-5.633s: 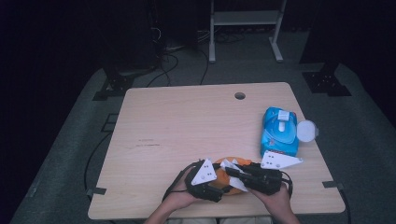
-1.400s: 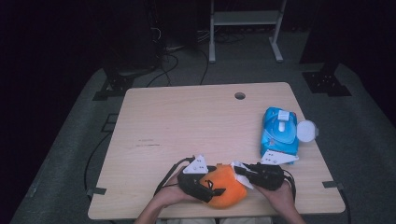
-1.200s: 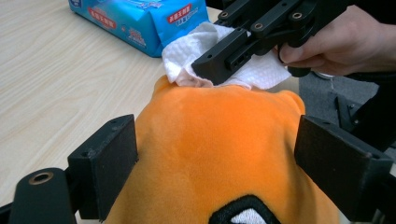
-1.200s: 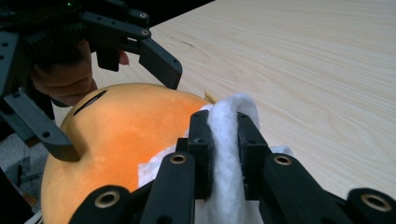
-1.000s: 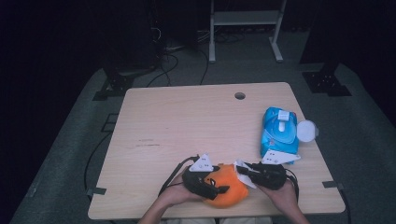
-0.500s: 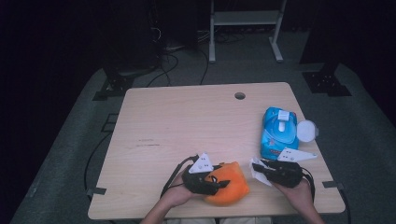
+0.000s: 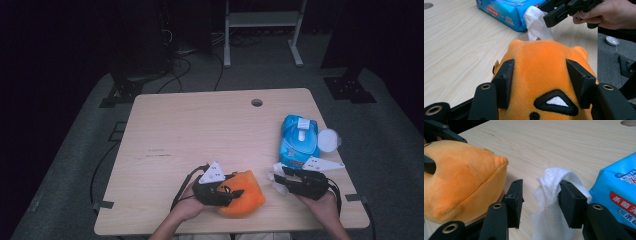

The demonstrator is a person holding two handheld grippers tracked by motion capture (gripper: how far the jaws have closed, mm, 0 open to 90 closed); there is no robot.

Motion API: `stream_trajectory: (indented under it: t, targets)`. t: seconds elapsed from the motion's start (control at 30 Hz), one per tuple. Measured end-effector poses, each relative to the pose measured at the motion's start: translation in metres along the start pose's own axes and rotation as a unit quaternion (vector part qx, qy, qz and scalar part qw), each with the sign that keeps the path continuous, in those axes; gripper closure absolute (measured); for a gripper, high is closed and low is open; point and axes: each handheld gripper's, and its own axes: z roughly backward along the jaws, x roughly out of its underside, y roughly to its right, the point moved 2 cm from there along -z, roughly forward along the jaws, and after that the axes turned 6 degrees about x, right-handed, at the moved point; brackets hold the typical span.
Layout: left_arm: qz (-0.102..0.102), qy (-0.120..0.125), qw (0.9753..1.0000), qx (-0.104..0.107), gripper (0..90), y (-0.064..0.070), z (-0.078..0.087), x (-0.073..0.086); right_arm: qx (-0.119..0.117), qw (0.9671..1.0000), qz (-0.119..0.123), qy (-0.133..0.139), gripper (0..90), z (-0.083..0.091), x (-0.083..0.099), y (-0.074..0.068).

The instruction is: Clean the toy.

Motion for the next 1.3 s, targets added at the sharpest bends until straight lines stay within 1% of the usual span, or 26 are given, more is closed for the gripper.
stream_trajectory:
  t: [0.07,0.1,0.13,0.17,0.2,0.27,0.37,0.43,0.5,0.57,0.63,0.73,0.77,0.8,0.83,0.93,1.0,1.07,1.17,1.23,1.3]
  targets:
    - [-0.001,0.001,1.0000,-0.002,44.7,0.000,0.001,0.000,0.002,1.0000,0.001,0.002,53.6,0.001,0.000,0.000]
    - [0.000,0.001,1.0000,-0.003,44.7,-0.001,0.001,-0.001,0.004,1.0000,0.001,0.002,56.5,0.001,-0.001,0.000]
    - [0.000,0.003,1.0000,-0.005,44.7,-0.001,0.002,-0.001,0.008,0.9999,0.009,-0.010,58.7,0.002,-0.002,-0.001]
    - [0.000,0.002,1.0000,-0.007,44.7,-0.002,0.003,-0.001,0.010,0.9996,0.020,-0.016,58.6,0.002,-0.003,-0.002]
    - [0.001,0.004,1.0000,-0.008,44.7,-0.003,0.004,-0.001,0.010,0.9996,0.020,-0.015,57.7,0.004,-0.003,-0.003]
    - [0.003,0.007,0.9999,-0.013,44.8,-0.005,0.006,-0.002,0.007,0.9998,0.016,-0.011,55.0,0.007,-0.003,-0.003]
    - [0.004,0.013,0.9997,-0.022,44.8,-0.008,0.009,-0.004,0.005,0.9998,0.014,-0.010,54.1,0.011,-0.001,-0.002]
    - [0.002,0.016,0.9995,-0.027,44.7,-0.010,0.012,-0.006,0.011,0.9998,0.015,-0.008,53.9,0.013,0.000,0.000]
    - [0.003,0.019,0.9993,-0.031,44.7,-0.012,0.013,-0.006,0.018,0.9997,0.010,-0.009,53.9,0.015,0.002,0.003]
    - [0.003,0.017,0.9992,-0.035,44.7,-0.014,0.013,-0.005,0.025,0.9996,0.004,-0.009,53.7,0.017,0.004,0.007]
    - [0.004,0.013,0.9991,-0.039,44.7,-0.016,0.012,-0.003,0.029,0.9993,0.001,-0.023,53.4,0.017,0.007,0.012]
    - [0.008,0.007,0.9991,-0.042,44.7,-0.018,0.010,0.000,0.030,0.9978,-0.002,-0.058,52.6,0.014,0.017,0.019]
    - [0.009,0.008,0.9991,-0.041,44.7,-0.018,0.010,0.001,0.032,0.9972,-0.003,-0.067,52.3,0.014,0.021,0.021]
    - [0.010,0.008,0.9990,-0.042,44.7,-0.019,0.011,0.000,0.034,0.9970,-0.006,-0.070,51.7,0.015,0.024,0.023]
    - [0.008,0.009,0.9990,-0.044,44.7,-0.019,0.012,0.000,0.035,0.9969,-0.009,-0.070,51.6,0.017,0.025,0.025]
    - [0.008,0.013,0.9987,-0.048,44.7,-0.022,0.013,-0.002,0.031,0.9980,-0.018,-0.052,50.9,0.027,0.025,0.029]
    - [0.011,0.016,0.9984,-0.053,44.7,-0.025,0.014,-0.004,0.025,0.9985,-0.029,-0.039,49.9,0.032,0.025,0.030]
    - [0.011,0.015,0.9982,-0.058,44.7,-0.029,0.014,-0.005,0.019,0.9988,-0.033,-0.030,49.5,0.035,0.024,0.029]
    - [0.012,0.017,0.9973,-0.070,44.6,-0.038,0.015,-0.009,0.010,0.9993,-0.031,-0.019,47.9,0.036,0.021,0.026]
    - [0.012,0.018,0.9965,-0.081,44.5,-0.045,0.016,-0.013,0.004,0.9995,-0.029,-0.014,47.2,0.035,0.019,0.023]
    - [0.016,0.021,0.9954,-0.092,44.5,-0.053,0.017,-0.017,-0.001,0.9996,-0.027,-0.011,46.0,0.034,0.017,0.021]
